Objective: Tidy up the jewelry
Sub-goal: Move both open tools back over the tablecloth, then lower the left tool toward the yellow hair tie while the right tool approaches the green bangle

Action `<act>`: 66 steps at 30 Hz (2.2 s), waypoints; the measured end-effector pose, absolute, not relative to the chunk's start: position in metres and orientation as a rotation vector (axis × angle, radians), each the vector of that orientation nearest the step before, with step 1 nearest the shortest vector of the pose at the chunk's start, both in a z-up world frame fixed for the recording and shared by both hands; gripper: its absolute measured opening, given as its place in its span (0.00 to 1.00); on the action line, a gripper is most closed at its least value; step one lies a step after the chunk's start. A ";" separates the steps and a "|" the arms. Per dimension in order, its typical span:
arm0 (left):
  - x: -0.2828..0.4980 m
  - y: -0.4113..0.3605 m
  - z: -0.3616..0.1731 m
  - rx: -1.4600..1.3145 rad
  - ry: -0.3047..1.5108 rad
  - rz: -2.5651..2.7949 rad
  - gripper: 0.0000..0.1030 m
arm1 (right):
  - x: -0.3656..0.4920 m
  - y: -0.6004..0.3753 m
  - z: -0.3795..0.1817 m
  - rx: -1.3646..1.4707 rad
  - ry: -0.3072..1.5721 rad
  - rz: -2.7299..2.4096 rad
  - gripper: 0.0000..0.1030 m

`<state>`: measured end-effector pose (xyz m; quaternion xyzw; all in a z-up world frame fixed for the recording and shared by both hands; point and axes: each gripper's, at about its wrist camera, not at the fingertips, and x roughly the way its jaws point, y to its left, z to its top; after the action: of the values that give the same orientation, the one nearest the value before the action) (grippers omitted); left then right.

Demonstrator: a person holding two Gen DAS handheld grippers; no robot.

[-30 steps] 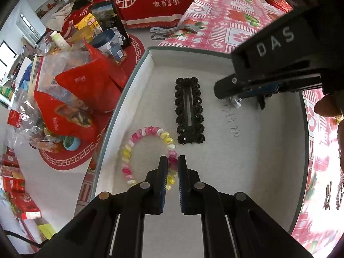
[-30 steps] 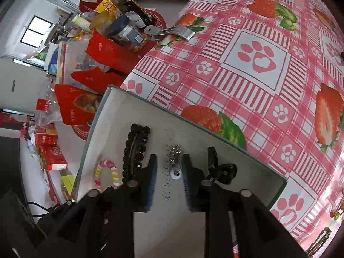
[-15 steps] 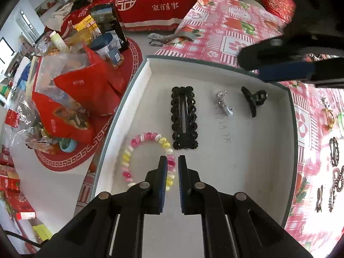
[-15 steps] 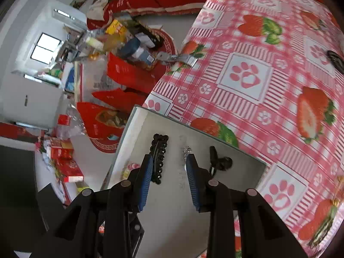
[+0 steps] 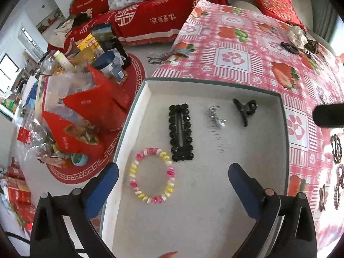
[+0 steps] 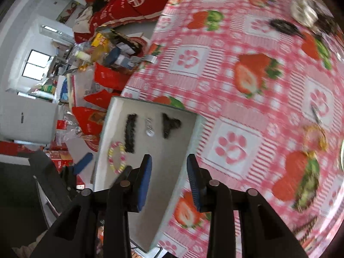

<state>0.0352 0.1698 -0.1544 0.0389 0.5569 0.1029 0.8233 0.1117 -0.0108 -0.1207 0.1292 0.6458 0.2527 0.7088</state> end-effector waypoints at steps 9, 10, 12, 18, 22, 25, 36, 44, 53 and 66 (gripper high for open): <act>0.029 0.142 -0.137 0.136 1.231 0.162 1.00 | 0.093 -0.065 -0.127 0.334 1.460 0.467 0.67; 0.029 0.139 -0.134 0.135 1.231 0.154 1.00 | 0.091 -0.074 -0.128 0.337 1.462 0.447 0.67; 0.030 0.129 -0.127 0.126 1.227 0.130 1.00 | 0.089 -0.089 -0.129 0.350 1.463 0.420 0.75; 0.040 0.087 -0.110 0.164 1.199 0.062 1.00 | 0.077 -0.143 -0.132 0.406 1.455 0.300 0.79; 0.053 0.054 -0.107 0.171 1.198 -0.008 1.00 | 0.068 -0.178 -0.138 0.403 1.454 0.195 0.79; 0.061 0.035 -0.110 0.163 1.211 -0.036 1.00 | 0.063 -0.199 -0.141 0.407 1.456 0.142 0.79; 0.097 -0.027 -0.125 0.124 1.276 -0.123 1.00 | 0.067 -0.268 -0.149 0.441 1.453 -0.007 0.79; 0.123 -0.052 -0.151 0.082 1.333 -0.086 1.00 | 0.094 -0.293 -0.150 0.370 1.427 -0.039 0.79; 0.146 -0.069 -0.171 0.062 1.354 -0.099 0.92 | 0.120 -0.312 -0.164 0.335 1.429 -0.053 0.79; 0.167 -0.096 -0.199 0.078 1.388 -0.134 0.79 | 0.150 -0.304 -0.185 0.190 1.442 -0.036 0.72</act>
<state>0.1666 -0.0964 -0.1987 0.0358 0.6389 -0.0616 0.7660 0.1496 -0.3043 -0.1848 0.0867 0.6591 -0.0164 0.7468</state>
